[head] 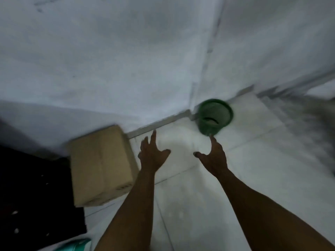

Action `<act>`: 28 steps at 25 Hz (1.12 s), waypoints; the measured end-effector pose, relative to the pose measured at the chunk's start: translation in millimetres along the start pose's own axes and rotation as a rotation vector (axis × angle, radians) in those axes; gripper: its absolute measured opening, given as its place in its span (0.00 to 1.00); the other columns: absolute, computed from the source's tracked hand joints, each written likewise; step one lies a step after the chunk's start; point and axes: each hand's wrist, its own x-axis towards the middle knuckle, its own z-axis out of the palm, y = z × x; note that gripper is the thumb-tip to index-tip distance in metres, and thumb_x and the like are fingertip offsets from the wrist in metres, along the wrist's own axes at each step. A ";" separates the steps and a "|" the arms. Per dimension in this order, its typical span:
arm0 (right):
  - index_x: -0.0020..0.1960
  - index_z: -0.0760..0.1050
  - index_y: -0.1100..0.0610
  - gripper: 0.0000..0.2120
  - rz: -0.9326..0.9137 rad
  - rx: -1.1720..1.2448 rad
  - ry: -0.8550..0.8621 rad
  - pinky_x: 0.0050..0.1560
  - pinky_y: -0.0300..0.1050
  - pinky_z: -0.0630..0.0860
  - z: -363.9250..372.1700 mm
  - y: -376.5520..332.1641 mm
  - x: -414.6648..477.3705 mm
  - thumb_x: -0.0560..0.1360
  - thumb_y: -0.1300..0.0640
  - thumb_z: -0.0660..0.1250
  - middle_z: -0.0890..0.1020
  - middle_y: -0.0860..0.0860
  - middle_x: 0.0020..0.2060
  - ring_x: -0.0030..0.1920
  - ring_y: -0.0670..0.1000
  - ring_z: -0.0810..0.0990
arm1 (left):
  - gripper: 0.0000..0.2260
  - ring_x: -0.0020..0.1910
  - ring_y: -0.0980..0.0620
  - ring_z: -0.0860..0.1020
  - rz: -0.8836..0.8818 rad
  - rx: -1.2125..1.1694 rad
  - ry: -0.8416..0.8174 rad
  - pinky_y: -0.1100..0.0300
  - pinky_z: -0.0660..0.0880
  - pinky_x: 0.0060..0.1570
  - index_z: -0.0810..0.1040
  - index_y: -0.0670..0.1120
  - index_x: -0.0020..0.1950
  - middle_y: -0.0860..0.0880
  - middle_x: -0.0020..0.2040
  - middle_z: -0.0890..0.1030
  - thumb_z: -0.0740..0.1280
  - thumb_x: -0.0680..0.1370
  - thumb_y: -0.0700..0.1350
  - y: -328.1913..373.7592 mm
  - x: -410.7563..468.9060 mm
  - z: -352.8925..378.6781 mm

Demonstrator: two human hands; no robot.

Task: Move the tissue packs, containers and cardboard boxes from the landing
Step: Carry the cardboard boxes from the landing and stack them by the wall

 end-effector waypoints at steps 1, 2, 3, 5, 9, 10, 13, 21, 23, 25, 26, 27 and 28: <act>0.80 0.51 0.50 0.47 0.005 0.020 0.058 0.72 0.52 0.61 -54.9 23.6 -13.6 0.70 0.48 0.75 0.61 0.56 0.76 0.75 0.57 0.61 | 0.44 0.79 0.44 0.52 0.060 0.013 -0.017 0.39 0.58 0.72 0.48 0.58 0.80 0.43 0.80 0.54 0.72 0.72 0.58 44.0 -23.8 27.3; 0.80 0.52 0.50 0.46 0.017 0.034 0.113 0.71 0.51 0.61 -110.3 52.0 -28.6 0.70 0.49 0.75 0.62 0.56 0.75 0.74 0.56 0.61 | 0.44 0.79 0.44 0.51 0.115 0.014 -0.041 0.39 0.59 0.71 0.49 0.58 0.80 0.43 0.80 0.54 0.72 0.72 0.57 88.7 -50.1 59.4; 0.80 0.52 0.50 0.46 0.038 0.036 0.165 0.71 0.51 0.61 -160.1 81.9 -43.9 0.70 0.49 0.75 0.63 0.56 0.75 0.75 0.56 0.61 | 0.43 0.79 0.44 0.51 0.164 0.011 -0.074 0.39 0.59 0.71 0.49 0.58 0.80 0.43 0.80 0.55 0.72 0.72 0.57 129.5 -76.1 93.1; 0.80 0.53 0.50 0.46 0.132 0.061 0.257 0.72 0.52 0.61 -259.4 153.9 -81.8 0.70 0.48 0.75 0.63 0.56 0.75 0.75 0.56 0.61 | 0.44 0.79 0.44 0.51 0.265 0.052 -0.172 0.40 0.58 0.71 0.49 0.58 0.80 0.42 0.79 0.55 0.72 0.72 0.57 212.9 -139.1 173.5; 0.79 0.53 0.49 0.45 0.328 0.167 0.469 0.70 0.52 0.63 -437.1 279.6 -164.1 0.70 0.49 0.75 0.65 0.57 0.74 0.73 0.57 0.64 | 0.44 0.79 0.46 0.47 0.468 0.131 -0.489 0.41 0.55 0.72 0.46 0.60 0.80 0.44 0.80 0.52 0.71 0.72 0.58 367.7 -268.2 331.9; 0.79 0.53 0.50 0.45 0.371 0.184 0.539 0.70 0.52 0.63 -483.3 309.2 -184.1 0.70 0.49 0.75 0.66 0.57 0.73 0.73 0.57 0.65 | 0.44 0.79 0.46 0.46 0.532 0.148 -0.573 0.41 0.55 0.72 0.46 0.61 0.80 0.44 0.80 0.52 0.71 0.72 0.58 410.0 -302.7 369.4; 0.79 0.54 0.51 0.45 0.459 0.206 0.727 0.69 0.51 0.64 -612.4 383.1 -234.3 0.70 0.50 0.76 0.67 0.58 0.73 0.72 0.58 0.66 | 0.43 0.79 0.46 0.46 0.696 0.179 -0.774 0.42 0.54 0.73 0.47 0.60 0.80 0.45 0.80 0.52 0.70 0.72 0.58 527.7 -397.5 460.2; 0.79 0.56 0.54 0.44 0.660 0.322 1.056 0.69 0.52 0.65 -912.9 510.6 -323.6 0.70 0.49 0.76 0.67 0.59 0.73 0.72 0.60 0.66 | 0.47 0.77 0.46 0.58 0.885 0.304 -1.069 0.42 0.62 0.72 0.51 0.62 0.78 0.46 0.78 0.58 0.70 0.64 0.62 803.2 -562.9 636.5; 0.78 0.57 0.55 0.45 0.678 0.326 1.122 0.70 0.54 0.66 -983.9 544.7 -337.3 0.69 0.47 0.76 0.67 0.59 0.74 0.72 0.60 0.67 | 0.46 0.76 0.46 0.60 0.944 0.294 -1.097 0.41 0.62 0.72 0.51 0.59 0.79 0.46 0.77 0.59 0.69 0.66 0.60 880.0 -605.1 675.9; 0.79 0.56 0.56 0.46 0.677 0.284 1.159 0.70 0.58 0.67 -1047.6 583.5 -344.6 0.69 0.46 0.75 0.65 0.59 0.74 0.72 0.62 0.66 | 0.44 0.75 0.45 0.61 1.015 0.276 -1.115 0.43 0.64 0.72 0.52 0.57 0.80 0.45 0.77 0.60 0.70 0.68 0.57 943.7 -638.0 722.5; 0.79 0.56 0.57 0.46 0.691 0.265 1.173 0.69 0.59 0.67 -1081.6 603.5 -346.9 0.68 0.45 0.74 0.65 0.60 0.74 0.72 0.63 0.66 | 0.43 0.75 0.45 0.62 1.031 0.266 -1.121 0.45 0.64 0.72 0.53 0.55 0.80 0.45 0.77 0.61 0.71 0.70 0.55 974.9 -651.4 750.4; 0.78 0.56 0.59 0.47 0.701 0.269 1.183 0.69 0.59 0.67 -1116.0 625.8 -347.3 0.67 0.44 0.72 0.64 0.61 0.74 0.71 0.64 0.66 | 0.42 0.74 0.45 0.63 1.019 0.253 -1.129 0.47 0.65 0.71 0.54 0.54 0.80 0.44 0.76 0.61 0.72 0.71 0.53 1004.4 -661.4 779.6; 0.78 0.57 0.59 0.46 0.715 0.288 1.180 0.69 0.60 0.67 -1150.4 649.0 -345.2 0.66 0.45 0.72 0.65 0.61 0.73 0.71 0.65 0.67 | 0.41 0.74 0.45 0.63 0.991 0.248 -1.130 0.48 0.65 0.71 0.54 0.54 0.80 0.44 0.76 0.62 0.72 0.72 0.51 1031.6 -670.7 806.6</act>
